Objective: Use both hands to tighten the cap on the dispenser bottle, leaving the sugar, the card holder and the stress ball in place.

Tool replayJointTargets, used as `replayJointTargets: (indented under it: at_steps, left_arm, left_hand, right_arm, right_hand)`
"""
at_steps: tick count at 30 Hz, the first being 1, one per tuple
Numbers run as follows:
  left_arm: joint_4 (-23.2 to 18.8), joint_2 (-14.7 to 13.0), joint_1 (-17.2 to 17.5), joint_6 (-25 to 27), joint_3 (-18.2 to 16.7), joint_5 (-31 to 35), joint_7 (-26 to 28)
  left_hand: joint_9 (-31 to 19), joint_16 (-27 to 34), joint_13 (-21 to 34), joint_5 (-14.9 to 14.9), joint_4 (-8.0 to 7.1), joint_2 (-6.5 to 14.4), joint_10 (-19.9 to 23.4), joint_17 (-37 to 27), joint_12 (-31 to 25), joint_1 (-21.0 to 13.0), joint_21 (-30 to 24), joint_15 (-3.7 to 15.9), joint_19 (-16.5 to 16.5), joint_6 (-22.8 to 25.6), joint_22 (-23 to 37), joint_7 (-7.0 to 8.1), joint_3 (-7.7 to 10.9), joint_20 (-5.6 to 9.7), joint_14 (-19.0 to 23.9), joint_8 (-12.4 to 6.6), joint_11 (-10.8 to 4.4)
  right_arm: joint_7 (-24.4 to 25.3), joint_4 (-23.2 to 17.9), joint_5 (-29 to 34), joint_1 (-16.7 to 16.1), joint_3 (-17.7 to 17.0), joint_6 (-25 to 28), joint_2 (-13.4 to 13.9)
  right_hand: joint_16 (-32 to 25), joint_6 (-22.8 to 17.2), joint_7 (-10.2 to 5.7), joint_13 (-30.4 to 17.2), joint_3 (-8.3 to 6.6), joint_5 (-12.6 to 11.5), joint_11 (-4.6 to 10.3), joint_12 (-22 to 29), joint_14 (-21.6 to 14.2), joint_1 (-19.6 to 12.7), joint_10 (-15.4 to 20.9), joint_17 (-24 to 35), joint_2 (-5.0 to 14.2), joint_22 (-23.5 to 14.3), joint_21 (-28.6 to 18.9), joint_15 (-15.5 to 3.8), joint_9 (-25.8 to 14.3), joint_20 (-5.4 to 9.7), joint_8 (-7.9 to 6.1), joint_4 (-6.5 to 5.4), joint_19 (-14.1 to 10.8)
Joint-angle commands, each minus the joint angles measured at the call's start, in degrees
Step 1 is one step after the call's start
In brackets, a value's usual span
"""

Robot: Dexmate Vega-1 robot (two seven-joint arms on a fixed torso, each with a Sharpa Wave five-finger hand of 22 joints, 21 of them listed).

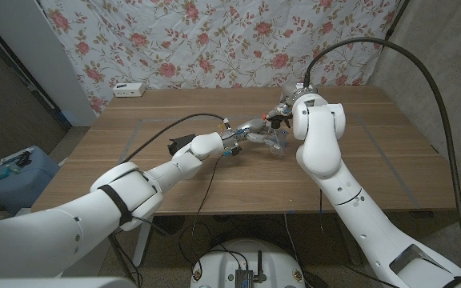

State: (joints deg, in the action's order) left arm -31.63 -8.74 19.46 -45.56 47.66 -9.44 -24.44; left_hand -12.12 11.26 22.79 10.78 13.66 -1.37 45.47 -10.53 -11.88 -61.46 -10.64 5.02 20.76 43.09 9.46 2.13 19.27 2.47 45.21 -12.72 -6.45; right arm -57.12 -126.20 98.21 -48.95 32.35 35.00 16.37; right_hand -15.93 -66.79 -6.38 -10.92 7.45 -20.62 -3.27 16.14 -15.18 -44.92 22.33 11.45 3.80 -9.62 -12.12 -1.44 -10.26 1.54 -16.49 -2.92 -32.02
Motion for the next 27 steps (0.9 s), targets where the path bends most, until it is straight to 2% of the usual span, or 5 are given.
replayJointTargets:
  at_steps: [1, 4, 8, 15, 27]
  left_arm:
    - [-1.8, -0.6, 0.7, 0.9, -0.1, 0.2, 1.1]
    - [-2.6, -0.9, 1.1, 1.2, -0.1, 0.5, 1.7]
    - [-4.1, -1.2, 1.8, 1.9, -0.2, 0.8, 2.8]
    - [-8.4, -2.6, 3.4, 4.2, -0.3, 1.6, 4.8]
    - [-16.0, -5.5, 5.7, 8.7, -0.5, 2.6, 6.6]
  left_hand:
    - [-0.2, 0.2, 0.2, 0.3, -4.78, 7.4, 0.7, -0.1, -0.4, 3.4, -0.1, 3.26, 0.4, 6.3, 0.2, 1.17, 5.05, 1.40, -0.1, -0.28, 0.17]
    - [-0.2, 0.2, 0.2, 0.3, -4.79, 7.4, 0.6, -0.1, -0.4, 3.4, -0.2, 3.14, 0.4, 6.3, 0.2, 1.00, 5.06, 1.37, -0.1, -0.25, 0.19]
    - [-0.2, 0.2, 0.2, 0.3, -4.80, 7.5, 0.6, -0.1, -0.4, 3.4, -0.2, 3.11, 0.4, 6.3, 0.2, 1.08, 5.07, 1.33, -0.1, -0.28, 0.19]
    - [-0.2, 0.3, 0.2, 0.3, -4.76, 7.5, 0.7, -0.1, -0.4, 3.4, -0.2, 3.18, 0.4, 6.4, 0.2, 1.04, 5.11, 1.34, 0.0, -0.29, 0.22]
    - [-0.2, 0.3, 0.2, 0.3, -4.75, 7.5, 0.7, -0.1, -0.4, 3.4, -0.1, 3.19, 0.4, 6.4, 0.2, 1.09, 5.13, 1.29, 0.0, -0.27, 0.20]
  right_arm:
    - [3.4, 1.4, -0.9, 0.0, 0.0, 0.0, -0.5]
    - [3.6, 1.2, -2.0, 0.1, -0.3, -0.1, -0.2]
    - [4.1, 0.6, -3.4, 0.2, -0.5, -0.2, 0.3]
    - [6.5, -1.3, -7.8, -0.3, -1.6, 0.3, 1.3]
    - [11.1, -3.6, -14.1, -1.2, -2.7, 2.9, 3.2]
  right_hand:
    - [-0.5, -0.9, -0.25, 0.0, 0.63, 0.3, 0.01, 0.3, -0.7, -0.2, 0.8, 0.2, 0.77, -0.1, -0.3, -0.11, -0.2, 0.00, 0.14, -0.07, -0.9]
    - [-0.5, -0.9, -0.25, 0.0, 0.65, 0.3, 0.17, 0.3, -0.9, -0.2, 1.0, 0.2, 0.85, -0.1, -0.2, -0.20, -0.2, 0.06, 0.28, -0.09, -1.0]
    - [-0.3, 0.5, -0.29, 0.0, 0.91, 0.5, 0.24, -0.1, -1.0, 0.1, 0.9, 0.2, 0.78, -0.1, 0.0, -0.09, -0.2, -0.08, 1.24, -0.26, -0.9]
    - [0.2, 3.4, 0.01, 0.0, 1.62, 0.8, 0.02, -0.7, -1.0, 1.2, 0.9, 0.3, 0.55, -0.1, 0.6, 0.36, -0.2, -0.83, 3.04, -0.83, -0.4]
    - [0.6, 8.0, 0.33, -0.1, 2.26, 1.0, -0.31, -1.6, -1.5, 2.2, 0.7, 0.4, 0.56, -0.1, 1.1, 0.89, -0.4, -2.08, 5.33, -1.37, 0.5]
